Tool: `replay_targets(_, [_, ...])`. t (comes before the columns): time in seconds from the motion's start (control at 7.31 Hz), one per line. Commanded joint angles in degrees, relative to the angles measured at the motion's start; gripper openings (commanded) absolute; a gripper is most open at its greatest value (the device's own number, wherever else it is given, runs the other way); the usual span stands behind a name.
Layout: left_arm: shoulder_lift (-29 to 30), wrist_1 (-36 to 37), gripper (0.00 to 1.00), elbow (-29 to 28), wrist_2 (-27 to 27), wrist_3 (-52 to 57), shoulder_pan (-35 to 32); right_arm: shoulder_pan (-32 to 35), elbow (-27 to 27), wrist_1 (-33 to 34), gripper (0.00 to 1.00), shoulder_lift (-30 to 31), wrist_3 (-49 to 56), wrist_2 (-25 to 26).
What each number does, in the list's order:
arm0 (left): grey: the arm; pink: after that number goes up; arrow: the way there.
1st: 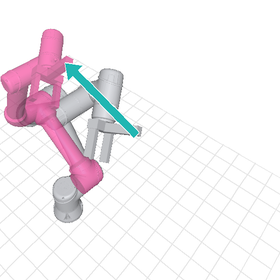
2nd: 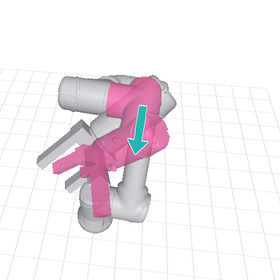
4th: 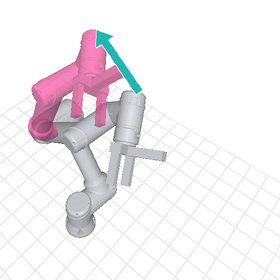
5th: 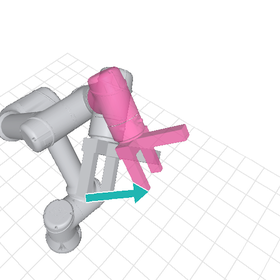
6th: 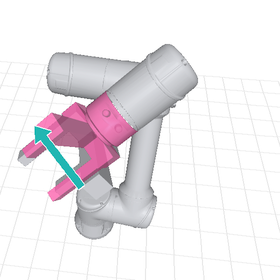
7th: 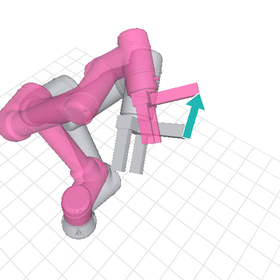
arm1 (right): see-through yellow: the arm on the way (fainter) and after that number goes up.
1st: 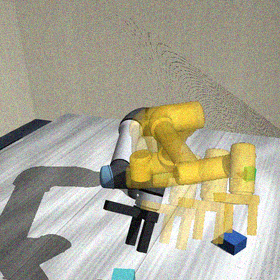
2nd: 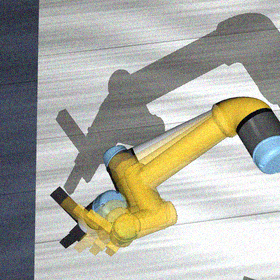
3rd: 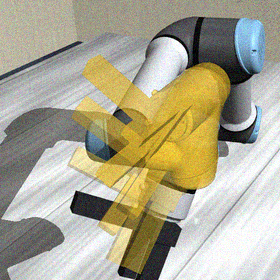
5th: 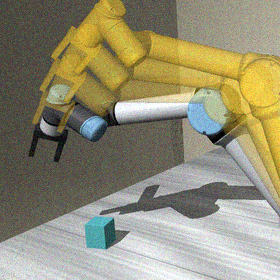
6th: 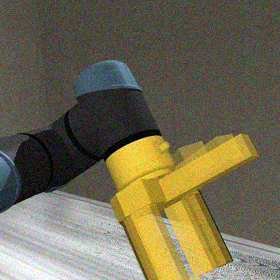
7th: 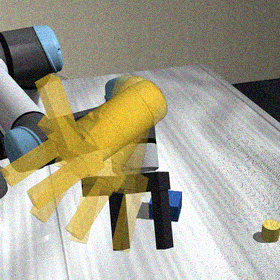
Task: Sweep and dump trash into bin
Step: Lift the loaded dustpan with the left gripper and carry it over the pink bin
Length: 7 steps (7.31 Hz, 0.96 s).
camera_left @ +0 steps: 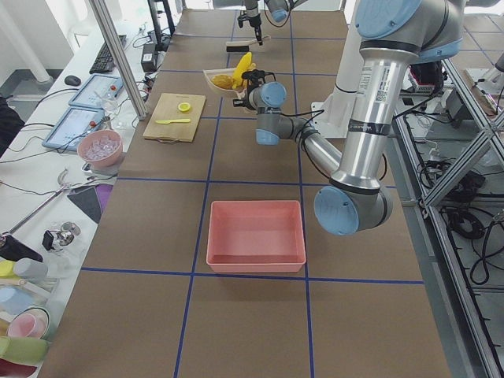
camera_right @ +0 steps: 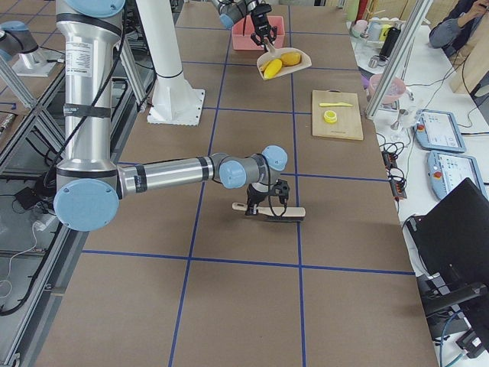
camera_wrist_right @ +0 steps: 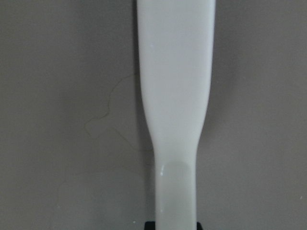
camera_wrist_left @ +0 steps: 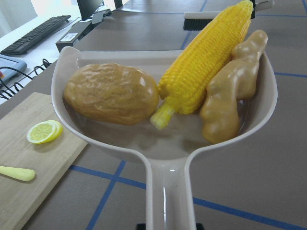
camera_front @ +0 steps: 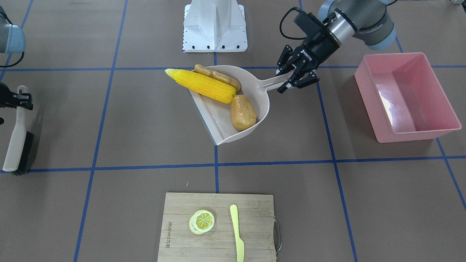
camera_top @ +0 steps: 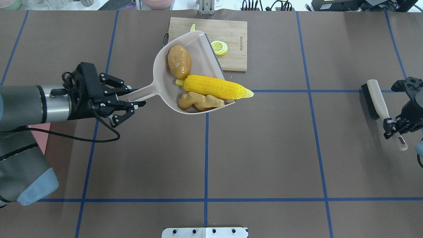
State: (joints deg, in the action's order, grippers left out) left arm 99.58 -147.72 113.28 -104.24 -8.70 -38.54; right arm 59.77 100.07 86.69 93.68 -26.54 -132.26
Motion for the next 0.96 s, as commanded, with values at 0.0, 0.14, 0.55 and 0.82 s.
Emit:
replay_targets(0.0, [-6.74, 5.77, 0.00, 10.00, 0.18, 0.09, -1.71, -0.09, -0.05, -0.03, 0.27, -0.08, 0.00, 0.08])
replay_targets(0.14, [-9.03, 7.26, 0.00, 12.46, 0.18, 0.09, -3.10, -0.09, -0.05, 0.05, 0.28, -0.08, 0.00, 0.08])
replay_targets(0.55, [-17.19, 10.09, 0.00, 19.15, -0.08, -0.44, -6.89, -0.36, -0.14, -0.21, 0.83, -0.08, 0.08, 0.08])
replay_targets(0.82, [-24.48, 4.68, 0.00, 20.40, -0.08, -0.96, -8.38, -0.36, -0.23, -0.38, 1.00, -0.08, 0.17, 0.08])
